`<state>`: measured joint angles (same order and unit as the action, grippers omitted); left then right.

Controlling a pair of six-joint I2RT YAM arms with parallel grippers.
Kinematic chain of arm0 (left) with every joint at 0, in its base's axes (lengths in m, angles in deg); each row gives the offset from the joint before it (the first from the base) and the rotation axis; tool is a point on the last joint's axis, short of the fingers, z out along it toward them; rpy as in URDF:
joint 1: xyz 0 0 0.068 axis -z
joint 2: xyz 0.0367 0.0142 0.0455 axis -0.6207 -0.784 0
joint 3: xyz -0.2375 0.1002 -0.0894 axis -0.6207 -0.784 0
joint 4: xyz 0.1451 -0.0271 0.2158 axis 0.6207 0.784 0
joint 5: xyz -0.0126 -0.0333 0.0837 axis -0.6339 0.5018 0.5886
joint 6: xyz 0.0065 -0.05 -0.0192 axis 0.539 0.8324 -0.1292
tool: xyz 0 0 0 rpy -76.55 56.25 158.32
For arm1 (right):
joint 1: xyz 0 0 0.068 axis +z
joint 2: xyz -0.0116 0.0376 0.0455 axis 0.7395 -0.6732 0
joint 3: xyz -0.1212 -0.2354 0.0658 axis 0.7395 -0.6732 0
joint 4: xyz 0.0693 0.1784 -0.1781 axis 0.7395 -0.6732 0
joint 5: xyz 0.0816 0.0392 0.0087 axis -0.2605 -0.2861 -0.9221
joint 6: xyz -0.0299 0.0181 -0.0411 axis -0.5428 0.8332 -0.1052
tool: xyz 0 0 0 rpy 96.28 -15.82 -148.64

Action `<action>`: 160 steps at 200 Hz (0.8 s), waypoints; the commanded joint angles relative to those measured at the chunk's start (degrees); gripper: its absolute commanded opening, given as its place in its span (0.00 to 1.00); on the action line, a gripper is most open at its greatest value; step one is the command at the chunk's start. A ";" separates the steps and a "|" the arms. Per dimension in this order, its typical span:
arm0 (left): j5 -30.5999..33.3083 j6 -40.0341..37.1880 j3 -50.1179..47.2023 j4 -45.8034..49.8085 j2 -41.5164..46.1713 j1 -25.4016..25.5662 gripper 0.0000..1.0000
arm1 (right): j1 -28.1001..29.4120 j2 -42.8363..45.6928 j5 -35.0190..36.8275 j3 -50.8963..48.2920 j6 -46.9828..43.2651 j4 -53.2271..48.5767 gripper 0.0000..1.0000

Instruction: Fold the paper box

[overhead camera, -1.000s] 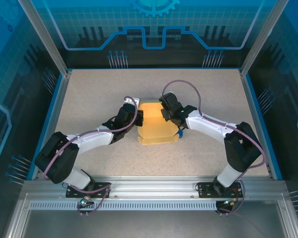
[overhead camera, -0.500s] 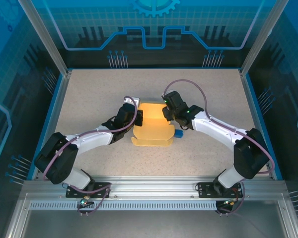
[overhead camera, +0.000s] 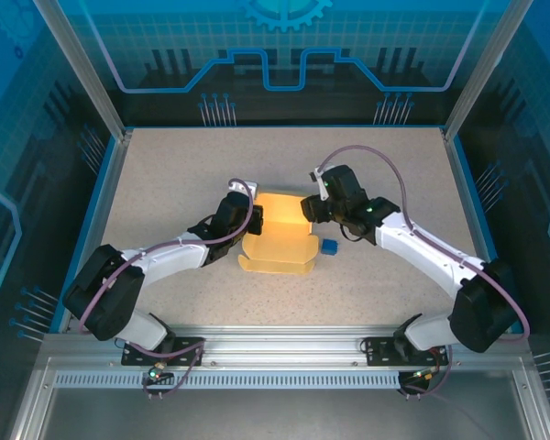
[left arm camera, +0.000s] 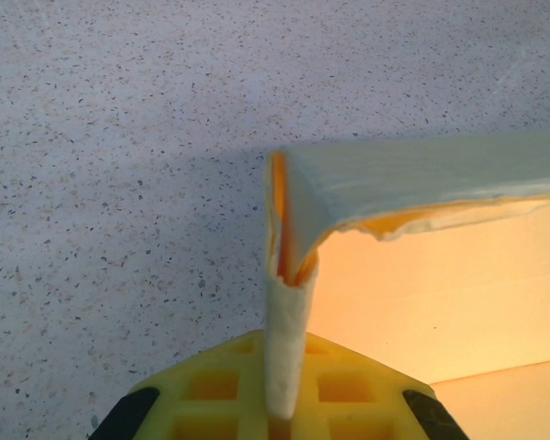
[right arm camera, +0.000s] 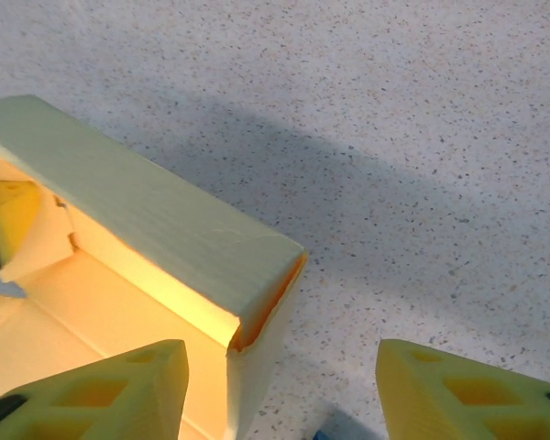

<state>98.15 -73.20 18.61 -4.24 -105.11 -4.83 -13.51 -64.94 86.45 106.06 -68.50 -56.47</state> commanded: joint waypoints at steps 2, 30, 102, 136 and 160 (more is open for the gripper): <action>1.06 -0.53 1.17 0.34 1.47 -0.07 0.07 | -0.05 0.06 -2.59 -0.88 2.18 -0.34 0.54; 0.92 -0.49 1.15 0.24 1.51 -0.14 0.07 | 1.44 -2.13 1.16 -0.50 2.77 -1.17 0.49; 0.45 -0.49 1.34 0.38 1.81 -0.13 0.07 | 3.71 -7.82 9.44 1.50 4.29 -0.41 0.32; 0.47 -0.57 1.26 0.30 1.87 -0.11 0.07 | 4.05 -9.51 12.00 1.56 5.61 0.82 0.25; 0.37 -0.57 1.09 0.16 1.90 -0.10 0.07 | 4.48 -10.51 14.68 2.24 6.24 0.61 0.21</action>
<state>98.12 -73.22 18.61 -4.22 -105.11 -4.83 -9.86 -74.14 96.18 106.30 -63.80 -56.01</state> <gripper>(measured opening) 0.082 0.226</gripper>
